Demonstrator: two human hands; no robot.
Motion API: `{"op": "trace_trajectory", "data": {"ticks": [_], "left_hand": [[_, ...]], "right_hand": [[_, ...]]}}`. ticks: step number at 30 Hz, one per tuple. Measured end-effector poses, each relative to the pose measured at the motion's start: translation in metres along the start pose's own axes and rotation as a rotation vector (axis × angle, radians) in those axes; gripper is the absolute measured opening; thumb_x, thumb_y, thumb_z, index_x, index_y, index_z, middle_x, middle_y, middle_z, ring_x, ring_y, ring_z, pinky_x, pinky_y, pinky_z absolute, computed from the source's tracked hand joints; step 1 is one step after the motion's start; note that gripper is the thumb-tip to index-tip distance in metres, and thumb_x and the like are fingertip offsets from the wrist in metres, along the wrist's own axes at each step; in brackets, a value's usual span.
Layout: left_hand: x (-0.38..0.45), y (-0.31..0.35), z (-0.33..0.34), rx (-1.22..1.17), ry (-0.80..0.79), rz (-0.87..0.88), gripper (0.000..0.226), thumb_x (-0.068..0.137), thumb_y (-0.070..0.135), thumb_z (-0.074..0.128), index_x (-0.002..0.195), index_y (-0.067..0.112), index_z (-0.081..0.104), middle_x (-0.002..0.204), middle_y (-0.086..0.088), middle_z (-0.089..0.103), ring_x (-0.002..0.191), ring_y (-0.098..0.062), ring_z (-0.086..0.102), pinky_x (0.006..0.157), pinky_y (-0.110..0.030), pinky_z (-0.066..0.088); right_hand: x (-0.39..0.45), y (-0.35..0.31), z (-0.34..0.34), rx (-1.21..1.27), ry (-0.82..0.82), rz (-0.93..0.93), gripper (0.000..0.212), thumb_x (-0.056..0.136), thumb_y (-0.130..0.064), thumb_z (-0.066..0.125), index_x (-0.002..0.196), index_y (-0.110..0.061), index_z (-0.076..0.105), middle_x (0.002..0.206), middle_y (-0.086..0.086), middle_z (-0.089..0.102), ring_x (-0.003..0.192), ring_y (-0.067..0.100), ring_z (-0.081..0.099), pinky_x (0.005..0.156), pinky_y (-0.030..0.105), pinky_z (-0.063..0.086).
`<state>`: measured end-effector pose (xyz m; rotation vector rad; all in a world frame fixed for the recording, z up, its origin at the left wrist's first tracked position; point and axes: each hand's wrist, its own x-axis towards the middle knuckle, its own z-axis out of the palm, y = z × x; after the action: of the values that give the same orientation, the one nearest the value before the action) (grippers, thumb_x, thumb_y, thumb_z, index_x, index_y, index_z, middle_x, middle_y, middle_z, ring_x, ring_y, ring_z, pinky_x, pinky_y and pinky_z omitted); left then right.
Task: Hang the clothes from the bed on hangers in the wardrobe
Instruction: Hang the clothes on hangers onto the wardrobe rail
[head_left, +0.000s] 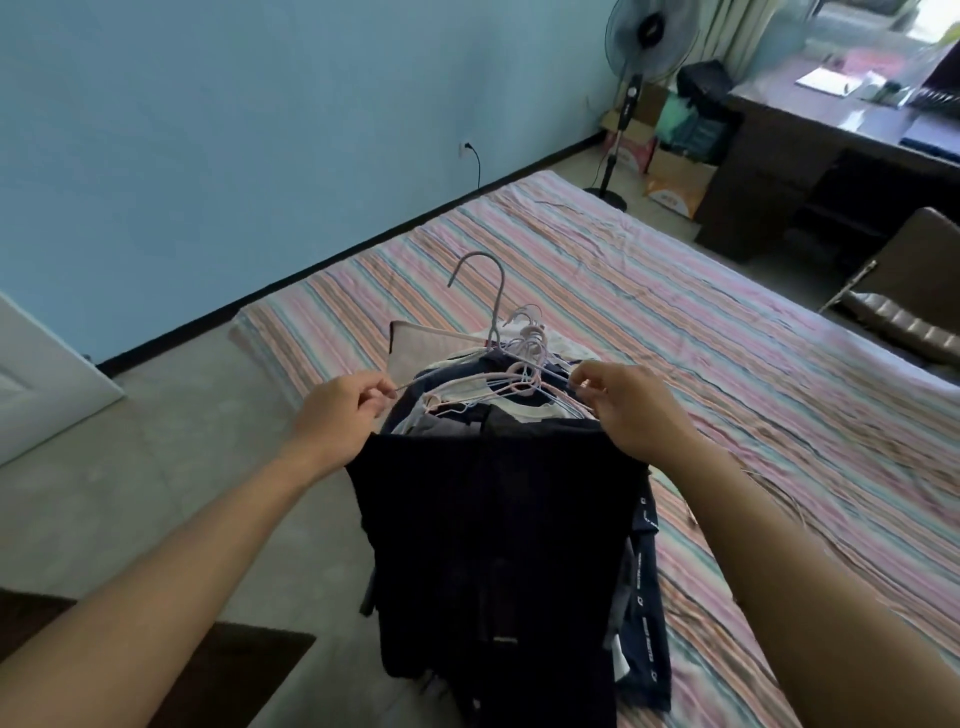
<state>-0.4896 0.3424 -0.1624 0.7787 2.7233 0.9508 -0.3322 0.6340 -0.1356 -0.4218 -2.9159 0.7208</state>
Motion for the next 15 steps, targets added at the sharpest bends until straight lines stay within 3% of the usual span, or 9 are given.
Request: {"op": "trace_trajectory", "data": {"ticks": [8, 11, 15], "left_hand": [[-0.093, 0.005, -0.091, -0.019, 0.181, 0.015, 0.012, 0.093, 0.011, 0.063, 0.094, 0.018, 0.072, 0.083, 0.0, 0.07, 0.08, -0.022, 0.067, 0.079, -0.036, 0.054], [-0.127, 0.002, -0.127, -0.029, 0.259, 0.023, 0.013, 0.092, 0.01, 0.064, 0.095, 0.019, 0.073, 0.085, 0.0, 0.071, 0.081, -0.021, 0.068, 0.08, -0.035, 0.054], [-0.175, 0.0, -0.168, -0.055, 0.365, 0.044, 0.014, 0.091, 0.009, 0.065, 0.098, 0.016, 0.074, 0.083, 0.003, 0.07, 0.081, -0.02, 0.067, 0.08, -0.033, 0.053]], "right_hand": [[-0.05, -0.095, -0.035, 0.051, 0.077, -0.149, 0.012, 0.097, -0.02, 0.062, 0.1, -0.023, 0.073, 0.087, -0.004, 0.069, 0.078, 0.011, 0.061, 0.07, 0.03, 0.046], [-0.061, -0.13, -0.044, 0.034, 0.094, -0.231, 0.011, 0.097, -0.021, 0.062, 0.101, -0.023, 0.072, 0.09, -0.005, 0.07, 0.081, 0.011, 0.063, 0.072, 0.031, 0.052], [-0.072, -0.176, -0.048, -0.155, 0.17, -0.397, 0.009, 0.095, -0.014, 0.064, 0.095, -0.023, 0.068, 0.083, -0.004, 0.071, 0.067, 0.019, 0.064, 0.06, 0.038, 0.056]]}}
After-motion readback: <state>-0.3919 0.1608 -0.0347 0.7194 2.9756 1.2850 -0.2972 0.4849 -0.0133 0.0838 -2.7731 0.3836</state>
